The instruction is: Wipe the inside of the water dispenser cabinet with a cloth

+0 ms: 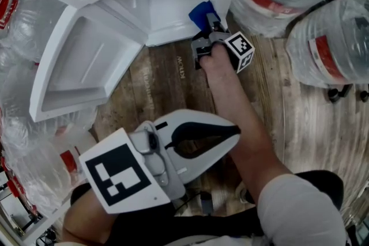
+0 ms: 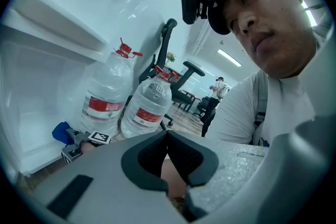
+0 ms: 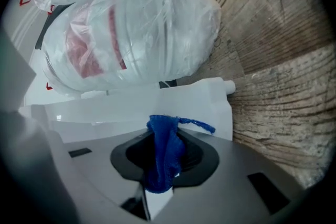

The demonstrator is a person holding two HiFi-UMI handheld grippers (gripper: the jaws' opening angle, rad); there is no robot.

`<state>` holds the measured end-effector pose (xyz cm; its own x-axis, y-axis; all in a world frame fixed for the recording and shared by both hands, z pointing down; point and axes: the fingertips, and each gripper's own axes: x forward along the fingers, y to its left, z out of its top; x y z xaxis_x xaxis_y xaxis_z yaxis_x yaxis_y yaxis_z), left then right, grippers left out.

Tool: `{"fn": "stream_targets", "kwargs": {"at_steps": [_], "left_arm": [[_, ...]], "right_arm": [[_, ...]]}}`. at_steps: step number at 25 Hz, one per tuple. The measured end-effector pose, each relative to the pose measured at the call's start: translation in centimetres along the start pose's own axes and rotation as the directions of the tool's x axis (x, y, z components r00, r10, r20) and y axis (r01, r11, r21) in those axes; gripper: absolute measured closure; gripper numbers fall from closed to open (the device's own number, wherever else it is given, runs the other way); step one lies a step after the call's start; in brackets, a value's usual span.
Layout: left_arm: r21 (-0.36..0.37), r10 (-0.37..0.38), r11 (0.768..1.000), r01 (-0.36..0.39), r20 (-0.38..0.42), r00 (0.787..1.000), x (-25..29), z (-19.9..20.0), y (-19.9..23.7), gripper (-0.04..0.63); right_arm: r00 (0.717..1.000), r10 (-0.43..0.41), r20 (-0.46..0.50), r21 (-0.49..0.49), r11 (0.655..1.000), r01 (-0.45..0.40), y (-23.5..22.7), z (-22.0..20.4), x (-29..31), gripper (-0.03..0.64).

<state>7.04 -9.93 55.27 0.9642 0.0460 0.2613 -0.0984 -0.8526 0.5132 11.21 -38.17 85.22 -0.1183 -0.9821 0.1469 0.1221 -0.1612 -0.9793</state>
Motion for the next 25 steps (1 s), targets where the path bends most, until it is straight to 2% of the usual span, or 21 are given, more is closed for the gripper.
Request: {"fn": "stream_targets", "kwargs": {"at_steps": [8, 15, 21, 23, 25], "left_arm": [[-0.009, 0.001, 1.0, -0.001, 0.004, 1.0, 0.1, 0.1, 0.2, 0.597], [-0.002, 0.025, 1.0, -0.025, 0.002, 1.0, -0.5, 0.1, 0.7, 0.597], [0.016, 0.068, 0.998, -0.068, 0.031, 0.997, -1.0, 1.6, 0.9, 0.597], [-0.01, 0.107, 0.994, -0.107, 0.07, 0.992, -1.3, 2.5, 1.1, 0.597], [-0.07, 0.156, 0.987, -0.148, 0.126, 0.98, -2.0, 3.9, 1.2, 0.597]], "right_arm": [[0.998, -0.043, -0.053, -0.11, 0.993, 0.037, -0.3, 0.3, -1.3, 0.54], [0.989, -0.118, -0.089, -0.258, 0.962, 0.092, -1.2, 1.2, -3.2, 0.538], [0.972, -0.217, -0.09, -0.472, 0.869, 0.15, -0.7, 2.0, -4.2, 0.538], [0.958, -0.275, -0.077, -0.558, 0.809, 0.187, -0.5, 2.2, -5.0, 0.538], [0.94, -0.331, -0.082, -0.651, 0.732, 0.201, 0.2, 2.0, -5.6, 0.538]]}}
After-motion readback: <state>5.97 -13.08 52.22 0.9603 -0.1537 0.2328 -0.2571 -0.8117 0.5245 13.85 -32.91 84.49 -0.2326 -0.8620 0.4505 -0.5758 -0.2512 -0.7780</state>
